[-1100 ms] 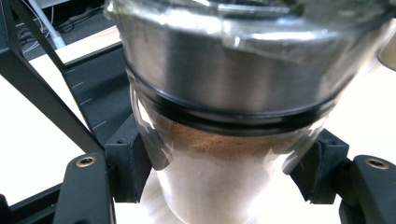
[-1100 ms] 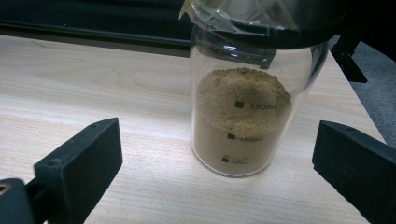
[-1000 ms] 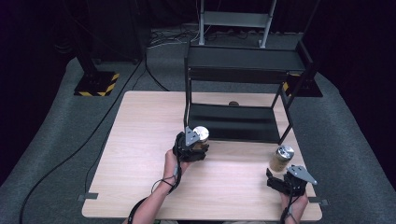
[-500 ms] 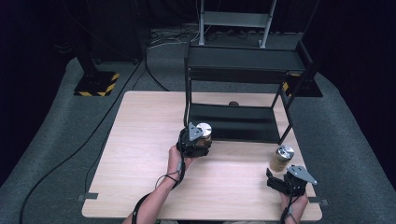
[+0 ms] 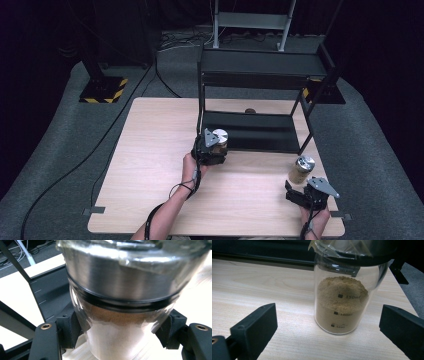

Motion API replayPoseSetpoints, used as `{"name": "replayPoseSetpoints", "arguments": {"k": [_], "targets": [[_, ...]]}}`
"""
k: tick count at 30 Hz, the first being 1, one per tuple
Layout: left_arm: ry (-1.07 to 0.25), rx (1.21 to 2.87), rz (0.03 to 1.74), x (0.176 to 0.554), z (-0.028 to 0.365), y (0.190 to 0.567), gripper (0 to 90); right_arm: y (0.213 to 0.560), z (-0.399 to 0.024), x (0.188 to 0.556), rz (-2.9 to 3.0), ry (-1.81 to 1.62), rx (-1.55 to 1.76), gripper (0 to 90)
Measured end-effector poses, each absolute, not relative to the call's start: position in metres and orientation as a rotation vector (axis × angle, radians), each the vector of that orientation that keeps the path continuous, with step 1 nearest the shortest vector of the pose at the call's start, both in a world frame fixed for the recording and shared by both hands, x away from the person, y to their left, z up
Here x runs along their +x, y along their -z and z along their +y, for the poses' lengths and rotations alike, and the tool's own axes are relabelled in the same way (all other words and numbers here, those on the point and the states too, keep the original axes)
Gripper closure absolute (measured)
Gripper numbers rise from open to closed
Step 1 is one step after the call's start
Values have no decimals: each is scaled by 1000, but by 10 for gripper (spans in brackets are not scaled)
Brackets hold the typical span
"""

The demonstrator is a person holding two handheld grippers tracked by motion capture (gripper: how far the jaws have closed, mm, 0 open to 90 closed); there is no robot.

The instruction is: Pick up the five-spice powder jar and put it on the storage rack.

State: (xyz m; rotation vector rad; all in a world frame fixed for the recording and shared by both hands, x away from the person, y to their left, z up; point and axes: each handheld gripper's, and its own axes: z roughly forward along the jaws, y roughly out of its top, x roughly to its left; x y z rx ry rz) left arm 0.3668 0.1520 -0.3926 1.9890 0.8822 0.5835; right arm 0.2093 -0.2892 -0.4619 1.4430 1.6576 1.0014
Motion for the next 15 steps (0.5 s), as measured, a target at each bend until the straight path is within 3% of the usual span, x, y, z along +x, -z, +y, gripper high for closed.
{"name": "replayPoseSetpoints", "arguments": {"k": [15], "targets": [[-588, 1987, 895, 377, 147, 391, 314, 462, -289, 209, 1657, -1000, 1441, 3]]}}
